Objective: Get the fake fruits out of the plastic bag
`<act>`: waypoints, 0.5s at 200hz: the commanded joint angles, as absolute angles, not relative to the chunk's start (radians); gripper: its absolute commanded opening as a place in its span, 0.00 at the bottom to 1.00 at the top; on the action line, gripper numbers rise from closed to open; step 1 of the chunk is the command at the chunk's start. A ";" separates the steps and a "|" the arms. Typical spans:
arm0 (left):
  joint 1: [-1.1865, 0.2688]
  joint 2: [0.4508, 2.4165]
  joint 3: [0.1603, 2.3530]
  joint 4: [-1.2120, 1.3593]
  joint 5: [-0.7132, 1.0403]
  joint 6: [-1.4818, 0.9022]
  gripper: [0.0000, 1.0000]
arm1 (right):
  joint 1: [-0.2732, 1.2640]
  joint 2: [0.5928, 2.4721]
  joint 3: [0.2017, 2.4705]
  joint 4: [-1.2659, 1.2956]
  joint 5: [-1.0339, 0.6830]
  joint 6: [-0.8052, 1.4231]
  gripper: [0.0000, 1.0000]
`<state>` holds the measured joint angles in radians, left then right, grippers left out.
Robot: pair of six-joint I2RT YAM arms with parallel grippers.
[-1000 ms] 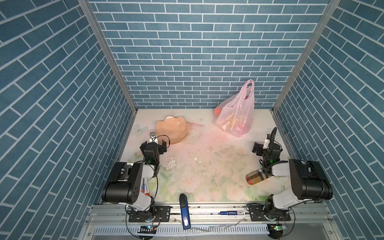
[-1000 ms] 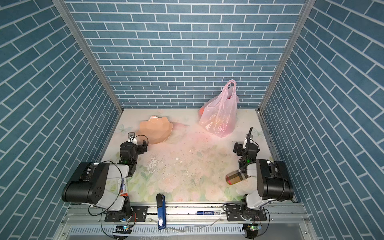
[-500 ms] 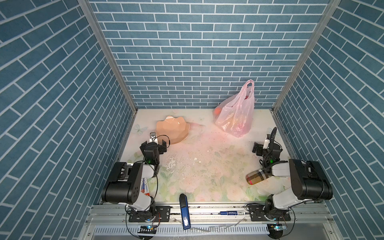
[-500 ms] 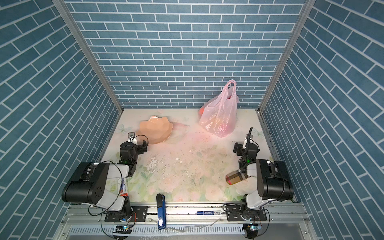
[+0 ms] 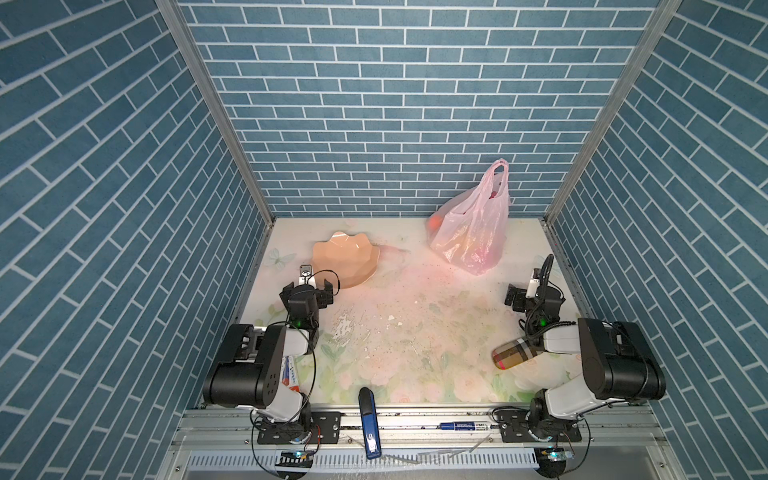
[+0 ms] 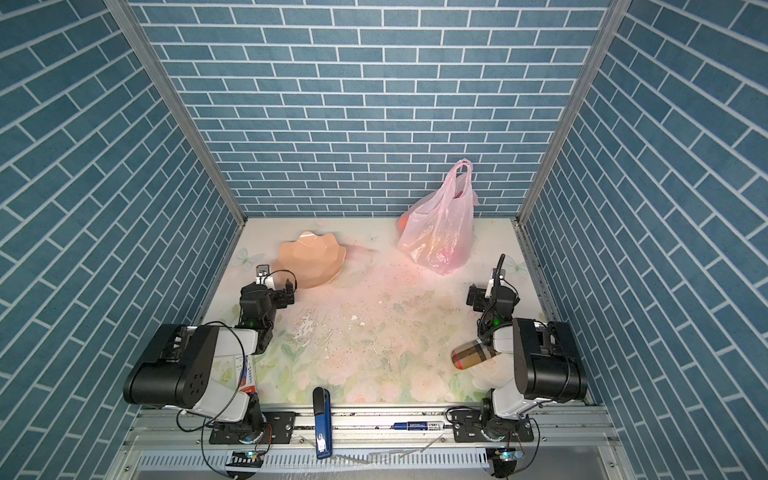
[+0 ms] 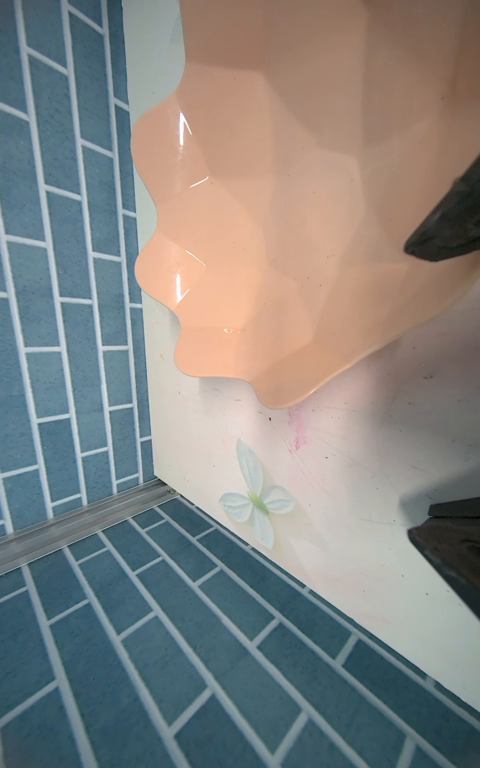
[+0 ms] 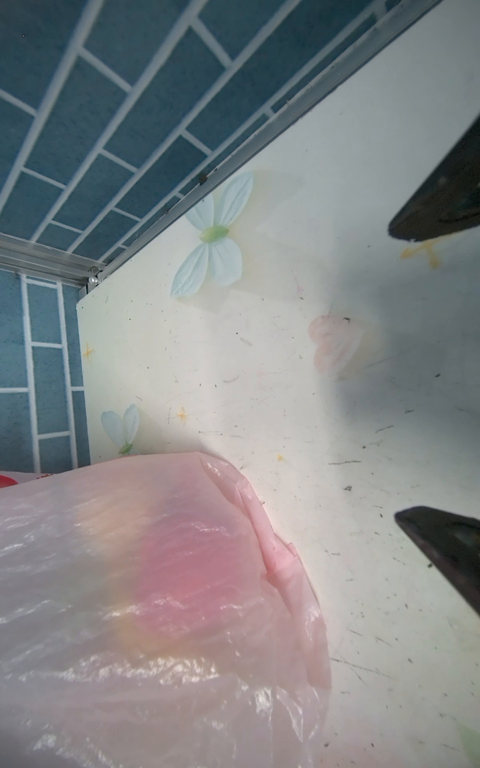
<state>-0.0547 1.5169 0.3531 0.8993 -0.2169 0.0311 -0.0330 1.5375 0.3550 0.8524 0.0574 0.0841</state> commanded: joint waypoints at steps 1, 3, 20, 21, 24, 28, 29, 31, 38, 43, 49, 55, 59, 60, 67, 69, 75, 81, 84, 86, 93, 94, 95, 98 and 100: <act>-0.052 1.527 0.367 0.897 -0.223 0.032 0.99 | -0.035 1.542 0.391 0.865 0.046 0.053 0.99; -0.051 1.527 0.367 0.897 -0.223 0.032 0.99 | -0.035 1.541 0.392 0.866 0.046 0.052 0.99; -0.051 1.527 0.367 0.897 -0.223 0.032 0.99 | -0.035 1.541 0.391 0.865 0.046 0.052 0.99; -0.051 1.527 0.367 0.897 -0.223 0.032 0.99 | -0.035 1.541 0.391 0.866 0.046 0.052 0.99; -0.051 1.525 0.365 0.897 -0.223 0.032 0.99 | -0.035 1.541 0.391 0.865 0.046 0.052 0.99; -0.051 1.524 0.365 0.900 -0.223 0.033 0.99 | -0.035 1.541 0.391 0.867 0.046 0.052 0.99; -0.051 1.525 0.365 0.899 -0.223 0.032 0.99 | -0.035 1.541 0.392 0.867 0.046 0.052 0.99; -0.051 1.524 0.365 0.900 -0.222 0.033 0.99 | -0.035 1.540 0.390 0.868 0.046 0.052 0.99; -0.051 1.524 0.364 0.900 -0.222 0.032 0.99 | -0.035 1.539 0.390 0.869 0.046 0.054 0.99; -0.052 1.523 0.363 0.901 -0.226 0.034 0.99 | -0.036 1.536 0.392 0.865 0.047 0.055 0.99; -0.051 1.513 0.364 0.895 -0.228 0.033 0.99 | -0.035 1.524 0.399 0.843 0.049 0.056 0.99; -0.051 1.498 0.364 0.885 -0.229 0.033 0.99 | -0.035 1.500 0.408 0.807 0.046 0.055 0.99; -0.051 1.484 0.365 0.871 -0.230 0.031 0.99 | -0.036 1.478 0.418 0.770 0.048 0.056 0.99; -0.051 1.480 0.365 0.867 -0.231 0.031 0.99 | -0.036 1.472 0.422 0.758 0.049 0.057 0.99; -0.051 1.442 0.372 0.827 -0.240 0.030 0.99 | -0.036 1.421 0.455 0.651 0.066 0.063 0.99; -0.051 1.431 0.375 0.810 -0.243 0.029 0.99 | -0.035 1.405 0.469 0.614 0.072 0.067 0.99; -0.051 1.387 0.387 0.755 -0.261 0.023 0.99 | -0.035 1.369 0.514 0.496 0.099 0.091 0.99; -0.051 1.341 0.407 0.678 -0.292 0.009 0.99 | -0.036 1.328 0.562 0.399 0.135 0.138 0.99; -0.051 1.309 0.421 0.630 -0.311 0.001 0.99 | -0.036 1.312 0.583 0.348 0.155 0.170 0.99; -0.051 1.289 0.431 0.604 -0.323 -0.007 0.99 | -0.036 1.302 0.594 0.319 0.167 0.192 0.99; -0.051 1.226 0.477 0.452 -0.392 -0.065 0.99 | -0.036 1.271 0.626 0.249 0.188 0.265 0.99; -0.051 1.217 0.485 0.428 -0.403 -0.082 0.99 | -0.036 1.267 0.631 0.237 0.191 0.275 0.99; -0.050 1.209 0.489 0.404 -0.414 -0.096 0.99 | -0.036 1.262 0.633 0.226 0.193 0.286 0.99; -0.049 1.186 0.519 0.329 -0.450 -0.139 0.99 | -0.037 1.249 0.646 0.191 0.196 0.327 0.99; -0.049 1.177 0.538 0.276 -0.476 -0.169 0.99 | -0.037 1.239 0.656 0.169 0.196 0.353 0.99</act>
